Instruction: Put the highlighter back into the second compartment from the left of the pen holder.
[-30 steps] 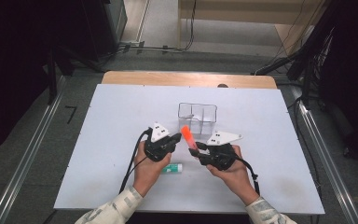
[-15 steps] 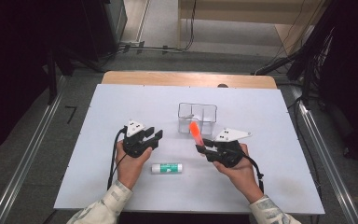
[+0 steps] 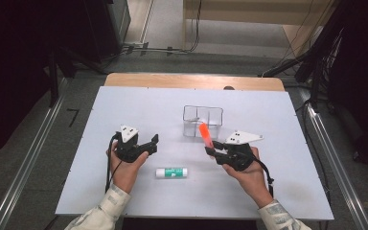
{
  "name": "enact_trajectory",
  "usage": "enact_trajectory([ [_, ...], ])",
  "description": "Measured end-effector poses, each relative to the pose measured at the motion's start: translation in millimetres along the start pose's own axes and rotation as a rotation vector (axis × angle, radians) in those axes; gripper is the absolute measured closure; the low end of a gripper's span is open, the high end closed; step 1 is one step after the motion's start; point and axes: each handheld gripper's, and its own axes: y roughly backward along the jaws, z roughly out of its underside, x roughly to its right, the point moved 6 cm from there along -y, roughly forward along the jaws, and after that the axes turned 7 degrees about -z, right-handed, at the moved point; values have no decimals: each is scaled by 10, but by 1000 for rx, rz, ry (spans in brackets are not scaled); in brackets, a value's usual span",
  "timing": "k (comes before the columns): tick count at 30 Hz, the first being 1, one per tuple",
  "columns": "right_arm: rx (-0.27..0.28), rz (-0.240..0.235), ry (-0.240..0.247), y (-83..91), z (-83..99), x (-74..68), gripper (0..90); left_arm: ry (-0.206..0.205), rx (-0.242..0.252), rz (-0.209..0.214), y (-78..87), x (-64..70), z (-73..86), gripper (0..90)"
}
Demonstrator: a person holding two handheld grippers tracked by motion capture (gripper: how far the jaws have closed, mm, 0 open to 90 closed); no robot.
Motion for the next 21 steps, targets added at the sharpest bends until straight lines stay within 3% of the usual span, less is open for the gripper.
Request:
enact_trajectory([
  [21, 63, 49, -83, -9, -134, 298, 646, 7, -24, -2, 91, -133, 108, 204],
])
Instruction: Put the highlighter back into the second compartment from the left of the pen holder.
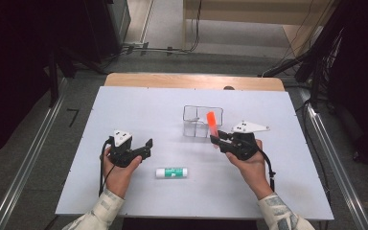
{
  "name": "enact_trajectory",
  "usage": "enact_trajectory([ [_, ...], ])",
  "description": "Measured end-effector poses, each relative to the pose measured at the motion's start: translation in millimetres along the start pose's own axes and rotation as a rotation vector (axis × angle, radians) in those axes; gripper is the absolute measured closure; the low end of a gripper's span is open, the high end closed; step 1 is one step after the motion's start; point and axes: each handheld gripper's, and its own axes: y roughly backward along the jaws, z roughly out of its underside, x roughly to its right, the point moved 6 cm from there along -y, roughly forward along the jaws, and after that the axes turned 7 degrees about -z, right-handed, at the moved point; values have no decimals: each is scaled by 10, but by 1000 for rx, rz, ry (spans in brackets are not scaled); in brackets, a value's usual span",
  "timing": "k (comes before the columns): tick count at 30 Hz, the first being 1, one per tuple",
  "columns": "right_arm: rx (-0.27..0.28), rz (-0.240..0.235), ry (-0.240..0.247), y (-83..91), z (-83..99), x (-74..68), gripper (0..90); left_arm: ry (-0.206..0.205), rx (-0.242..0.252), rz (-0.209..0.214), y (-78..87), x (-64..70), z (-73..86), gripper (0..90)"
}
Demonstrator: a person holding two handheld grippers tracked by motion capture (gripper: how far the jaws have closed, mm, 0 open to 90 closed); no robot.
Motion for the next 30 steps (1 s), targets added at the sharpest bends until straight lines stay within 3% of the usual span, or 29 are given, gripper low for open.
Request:
enact_trajectory([
  [12, 68, 15, -13, -114, -289, 68, 646, 10, 3, 2, -2, -5, -4, 204],
  [30, 102, 45, -50, -300, -537, 189, 646, 4, 0, 14, -7, 10, -2, 204],
])
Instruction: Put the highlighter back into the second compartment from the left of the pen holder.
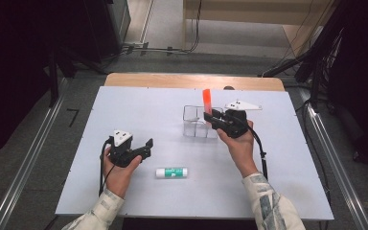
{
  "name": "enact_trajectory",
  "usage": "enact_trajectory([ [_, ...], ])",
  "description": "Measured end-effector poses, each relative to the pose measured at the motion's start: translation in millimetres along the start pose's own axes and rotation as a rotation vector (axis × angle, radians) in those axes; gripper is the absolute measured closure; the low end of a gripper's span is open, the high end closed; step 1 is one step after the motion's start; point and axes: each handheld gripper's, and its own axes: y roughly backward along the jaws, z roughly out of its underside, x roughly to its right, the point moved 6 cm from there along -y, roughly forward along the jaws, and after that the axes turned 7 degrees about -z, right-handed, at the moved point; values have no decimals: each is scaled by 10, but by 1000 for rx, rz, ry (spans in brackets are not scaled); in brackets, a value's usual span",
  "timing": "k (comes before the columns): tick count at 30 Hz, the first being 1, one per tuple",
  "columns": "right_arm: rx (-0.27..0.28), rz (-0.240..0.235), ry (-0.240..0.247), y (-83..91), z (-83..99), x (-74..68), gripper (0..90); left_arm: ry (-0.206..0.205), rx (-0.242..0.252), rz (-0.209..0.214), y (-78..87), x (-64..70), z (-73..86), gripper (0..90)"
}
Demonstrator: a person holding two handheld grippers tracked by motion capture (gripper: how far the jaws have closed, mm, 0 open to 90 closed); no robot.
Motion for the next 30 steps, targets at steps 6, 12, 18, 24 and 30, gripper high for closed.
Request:
enact_trajectory([
  [6, 5, 4, -5, -55, -58, 9, 646, 3, -1, 1, -5, 4, 3, 204],
  [12, 5, 14, -10, -131, -93, 22, 646, 4, 1, 0, -4, -7, 0, 204],
  [18, -10, 22, -39, -225, -47, 83, 645, 3, 2, 5, -5, -3, 0, 204],
  [24, -34, 29, -44, -292, 4, 77, 645, 6, 2, 5, -6, -6, -1, 204],
  [30, -61, 38, -57, -336, 54, 84, 640, 3, 0, 7, -4, -4, 1, 204],
])
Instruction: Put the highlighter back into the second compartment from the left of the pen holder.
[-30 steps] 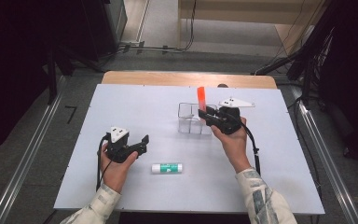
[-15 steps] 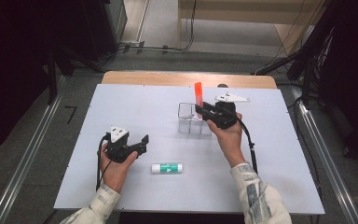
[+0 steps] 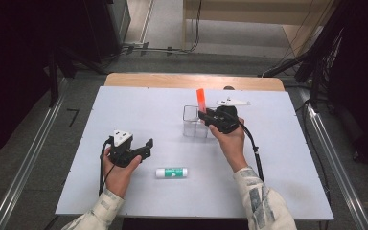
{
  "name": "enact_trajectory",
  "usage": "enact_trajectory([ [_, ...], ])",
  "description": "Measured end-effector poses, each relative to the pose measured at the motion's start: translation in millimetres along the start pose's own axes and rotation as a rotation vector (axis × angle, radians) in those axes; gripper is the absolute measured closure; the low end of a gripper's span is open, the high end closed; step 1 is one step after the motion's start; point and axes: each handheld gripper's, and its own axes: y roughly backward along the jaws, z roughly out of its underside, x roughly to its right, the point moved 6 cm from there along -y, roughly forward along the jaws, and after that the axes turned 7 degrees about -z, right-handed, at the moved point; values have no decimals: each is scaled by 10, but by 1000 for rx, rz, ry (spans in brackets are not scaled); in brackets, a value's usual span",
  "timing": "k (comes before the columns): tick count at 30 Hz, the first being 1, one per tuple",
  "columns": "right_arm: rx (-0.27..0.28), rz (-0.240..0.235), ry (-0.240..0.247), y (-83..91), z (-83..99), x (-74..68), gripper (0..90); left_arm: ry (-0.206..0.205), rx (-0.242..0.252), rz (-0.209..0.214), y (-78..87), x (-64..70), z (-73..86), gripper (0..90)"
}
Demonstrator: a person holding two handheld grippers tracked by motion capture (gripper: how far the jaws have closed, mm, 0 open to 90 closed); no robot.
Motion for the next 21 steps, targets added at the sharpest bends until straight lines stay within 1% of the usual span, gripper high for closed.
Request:
enact_trajectory([
  [7, -38, 11, 1, -40, 51, 17, 632, 1, 0, 0, 0, 2, 1, 204],
  [10, -35, 20, 11, -35, 46, 18, 608, 1, -1, 1, 0, 2, 1, 204],
  [13, -31, 16, 3, -19, 36, 23, 577, 1, -3, 0, -3, 2, 4, 204],
  [21, -33, 22, 11, 6, 34, 26, 561, 2, -2, 1, 0, 7, 3, 204],
])
